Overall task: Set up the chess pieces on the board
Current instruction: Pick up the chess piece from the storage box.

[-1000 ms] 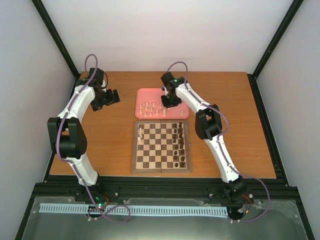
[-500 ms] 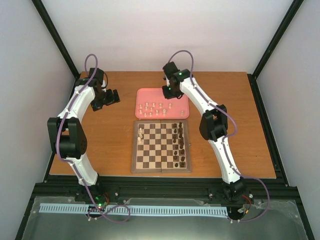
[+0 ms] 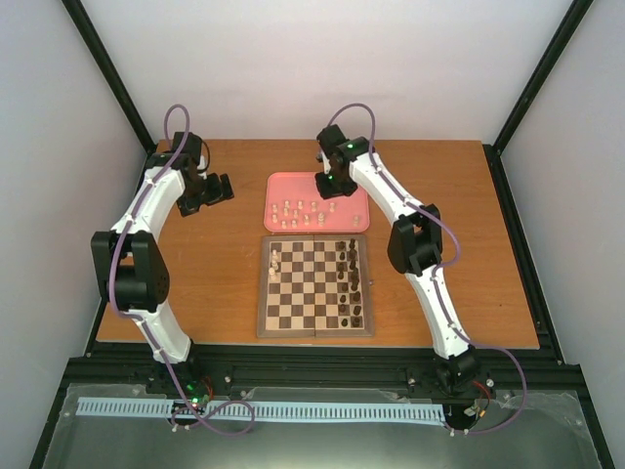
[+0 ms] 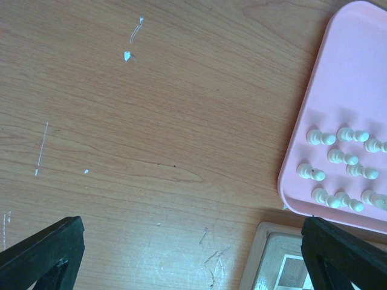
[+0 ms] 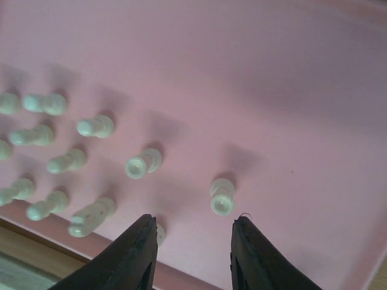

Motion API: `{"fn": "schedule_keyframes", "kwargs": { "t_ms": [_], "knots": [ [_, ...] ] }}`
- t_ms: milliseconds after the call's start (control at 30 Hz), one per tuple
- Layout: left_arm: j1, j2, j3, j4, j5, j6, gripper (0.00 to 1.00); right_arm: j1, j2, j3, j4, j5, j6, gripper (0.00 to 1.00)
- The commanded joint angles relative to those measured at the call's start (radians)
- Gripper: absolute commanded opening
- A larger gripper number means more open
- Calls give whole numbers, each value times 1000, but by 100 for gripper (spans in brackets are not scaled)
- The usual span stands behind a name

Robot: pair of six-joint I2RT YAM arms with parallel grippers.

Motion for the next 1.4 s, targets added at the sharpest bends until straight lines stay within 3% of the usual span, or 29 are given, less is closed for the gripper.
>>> {"fn": "schedule_keyframes", "kwargs": {
  "t_ms": [0,367,1033,1367],
  "knots": [
    [1,-41,12,-5,-2,4,100,2,38,17,-49,-18,7,35],
    [1,-39,14,-8,0,4,100,-13,88,15,-62,-9,28,28],
    [1,-27,31,-17,-12,6,100,-22,143,18,-45,-9,21,30],
    [1,-18,42,-22,-13,7,100,-24,141,27,-15,-1,19,21]
  ]
}}
